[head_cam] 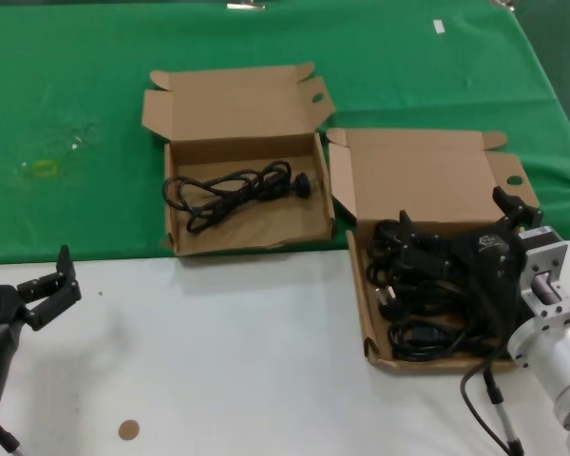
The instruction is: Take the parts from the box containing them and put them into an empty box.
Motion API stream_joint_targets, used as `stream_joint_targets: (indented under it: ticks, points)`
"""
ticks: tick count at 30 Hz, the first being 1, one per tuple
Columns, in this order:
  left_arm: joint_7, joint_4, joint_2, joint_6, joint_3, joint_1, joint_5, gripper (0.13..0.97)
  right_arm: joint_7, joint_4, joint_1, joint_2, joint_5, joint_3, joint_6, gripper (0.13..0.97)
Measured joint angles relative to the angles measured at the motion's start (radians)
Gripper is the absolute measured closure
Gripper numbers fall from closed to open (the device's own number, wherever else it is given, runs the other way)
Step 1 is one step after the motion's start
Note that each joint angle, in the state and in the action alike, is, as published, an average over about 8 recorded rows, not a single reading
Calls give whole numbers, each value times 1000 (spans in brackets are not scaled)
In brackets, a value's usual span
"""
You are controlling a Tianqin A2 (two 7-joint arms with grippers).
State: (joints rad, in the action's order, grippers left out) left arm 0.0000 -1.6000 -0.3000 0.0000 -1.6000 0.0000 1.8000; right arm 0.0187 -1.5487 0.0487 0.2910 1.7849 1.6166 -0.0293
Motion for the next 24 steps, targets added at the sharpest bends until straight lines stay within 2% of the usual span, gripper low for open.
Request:
stream_joint_targets:
  ticks: [24]
  points:
    - [0,0,0,0,0,0,0,132,0,0,0,0,0,0,0,129]
